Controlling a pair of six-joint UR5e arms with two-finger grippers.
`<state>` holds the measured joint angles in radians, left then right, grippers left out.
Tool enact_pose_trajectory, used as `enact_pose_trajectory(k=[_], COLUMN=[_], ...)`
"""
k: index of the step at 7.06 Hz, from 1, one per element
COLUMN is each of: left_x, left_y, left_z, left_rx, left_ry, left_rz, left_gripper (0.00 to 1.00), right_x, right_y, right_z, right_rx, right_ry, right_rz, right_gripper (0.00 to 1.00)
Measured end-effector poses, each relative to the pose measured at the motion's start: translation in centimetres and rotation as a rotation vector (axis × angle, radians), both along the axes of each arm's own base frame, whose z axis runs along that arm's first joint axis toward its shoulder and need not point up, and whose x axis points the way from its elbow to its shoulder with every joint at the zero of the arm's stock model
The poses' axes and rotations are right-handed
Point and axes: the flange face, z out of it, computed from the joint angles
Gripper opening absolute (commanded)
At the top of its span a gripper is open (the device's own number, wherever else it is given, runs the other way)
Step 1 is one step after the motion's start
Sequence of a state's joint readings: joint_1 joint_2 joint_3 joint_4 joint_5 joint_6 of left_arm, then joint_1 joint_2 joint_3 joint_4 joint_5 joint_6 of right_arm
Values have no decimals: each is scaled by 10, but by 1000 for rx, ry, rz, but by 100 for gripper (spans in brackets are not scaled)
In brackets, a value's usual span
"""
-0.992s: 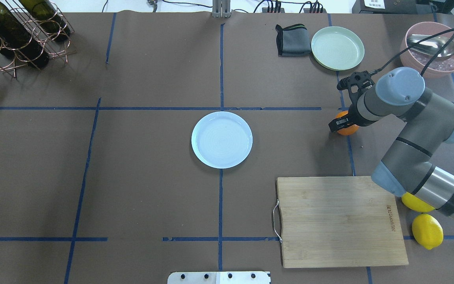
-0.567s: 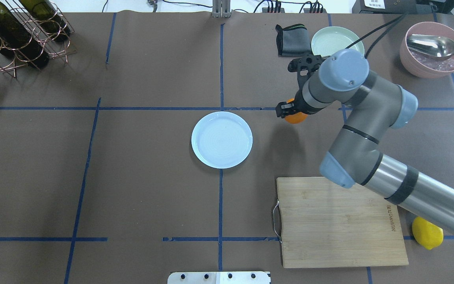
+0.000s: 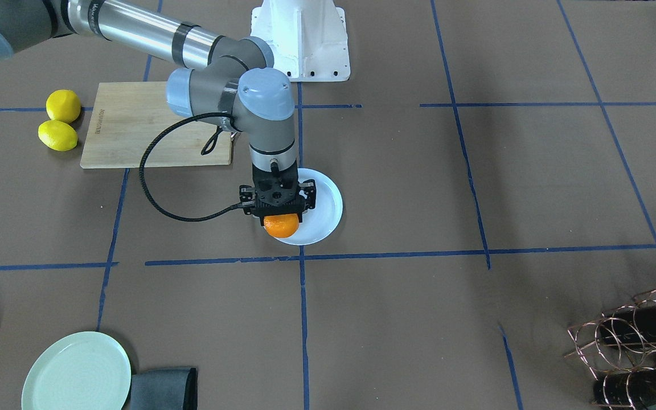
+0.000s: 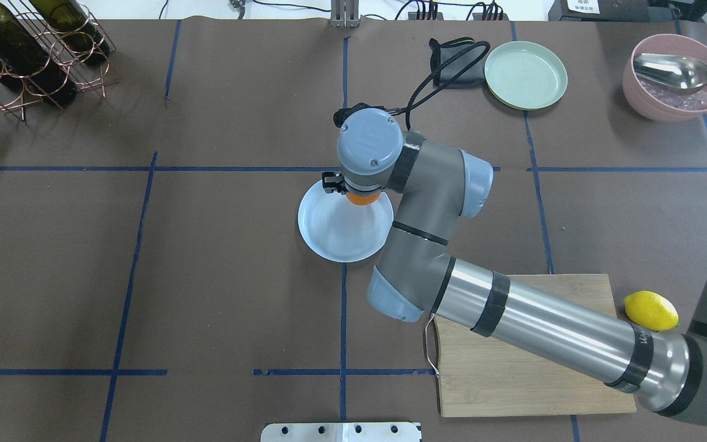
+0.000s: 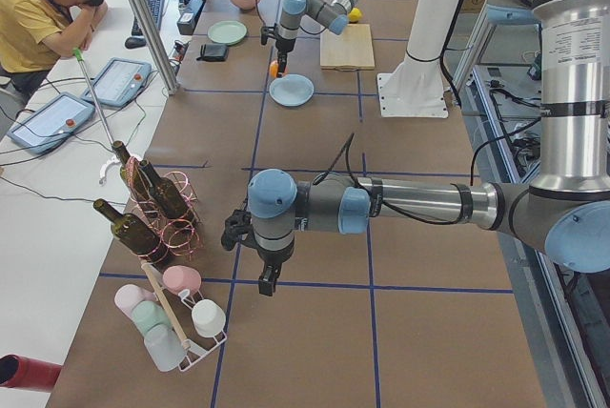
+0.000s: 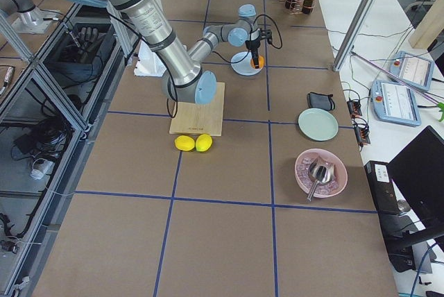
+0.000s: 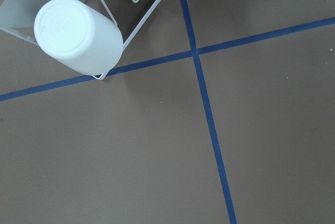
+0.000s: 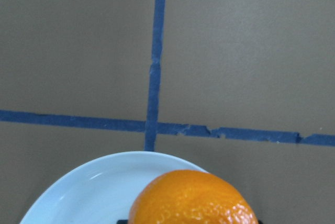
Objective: Pick orange to plate
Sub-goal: 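Lift the tangerine and carry it with the right gripper over the plate, then lower the tangerine onto the plate and open the right gripper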
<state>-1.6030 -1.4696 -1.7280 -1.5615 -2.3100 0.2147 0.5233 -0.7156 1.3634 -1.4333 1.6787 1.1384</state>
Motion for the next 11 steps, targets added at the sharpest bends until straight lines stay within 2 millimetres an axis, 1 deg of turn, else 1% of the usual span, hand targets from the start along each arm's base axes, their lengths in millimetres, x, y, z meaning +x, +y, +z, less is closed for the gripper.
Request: enact_pose_trajectory(k=[1, 2, 3, 4, 5, 8, 9, 10, 11], left_x=[0, 0, 0, 0, 0, 0, 0, 0, 0], left_y=[0, 0, 1, 1, 1, 1, 1, 0, 0], left_z=[0, 1, 1, 1, 1, 1, 1, 0, 0], left_rx=[-1, -1, -2, -2, -2, -2, -2, -1, 0], left_ry=[0, 0, 0, 0, 0, 1, 1, 3, 5], left_rz=[0, 0, 0, 0, 0, 0, 0, 0, 0], left_gripper=[100, 100, 100, 100, 100, 100, 100, 100, 100], right_x=[-14, -22, -27, -30, -33, -34, -24, 2, 42], right_y=[11, 19, 24, 28, 31, 33, 25, 2, -29], right_z=[-1, 0, 0, 0, -1, -9, -18, -26, -26], right_rx=[-7, -13, -20, -27, -31, -23, -18, -23, -30], right_ry=[22, 38, 46, 47, 47, 38, 21, -4, -25], right_rz=[3, 5, 7, 9, 13, 22, 26, 23, -3], right_gripper=[53, 61, 76, 94, 100, 100, 100, 100, 100])
